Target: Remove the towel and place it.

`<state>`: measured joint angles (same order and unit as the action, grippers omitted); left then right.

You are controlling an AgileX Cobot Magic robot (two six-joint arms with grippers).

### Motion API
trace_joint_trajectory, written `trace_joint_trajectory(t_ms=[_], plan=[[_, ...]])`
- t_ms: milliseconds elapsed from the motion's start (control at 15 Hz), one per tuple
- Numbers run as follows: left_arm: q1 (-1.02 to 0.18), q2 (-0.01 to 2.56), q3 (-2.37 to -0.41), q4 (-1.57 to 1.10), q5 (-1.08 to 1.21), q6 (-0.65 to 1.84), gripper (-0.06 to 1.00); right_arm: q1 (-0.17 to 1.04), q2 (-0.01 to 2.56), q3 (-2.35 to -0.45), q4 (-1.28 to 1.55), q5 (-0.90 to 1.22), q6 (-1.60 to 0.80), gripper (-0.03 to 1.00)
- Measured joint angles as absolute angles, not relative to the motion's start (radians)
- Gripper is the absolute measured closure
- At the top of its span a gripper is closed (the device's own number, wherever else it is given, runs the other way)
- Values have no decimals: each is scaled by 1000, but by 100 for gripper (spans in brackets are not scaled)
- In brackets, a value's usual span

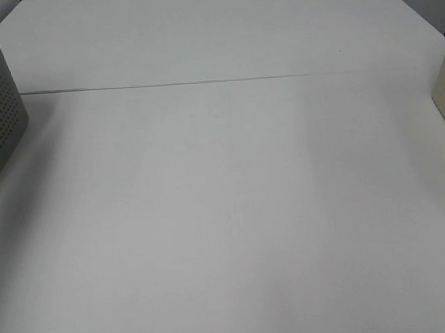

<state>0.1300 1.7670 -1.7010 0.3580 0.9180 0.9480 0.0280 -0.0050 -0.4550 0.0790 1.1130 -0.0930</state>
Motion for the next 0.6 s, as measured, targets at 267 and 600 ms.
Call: trace_joint_trajectory(t_ms=[267, 600], plan=[[42, 1580, -1701, 359, 908, 821, 94, 28, -5, -455, 79, 1113, -93, 21], [-179, 1390, -1701, 357, 898, 789, 94, 28, -5, -455, 79, 1113, -93, 21]])
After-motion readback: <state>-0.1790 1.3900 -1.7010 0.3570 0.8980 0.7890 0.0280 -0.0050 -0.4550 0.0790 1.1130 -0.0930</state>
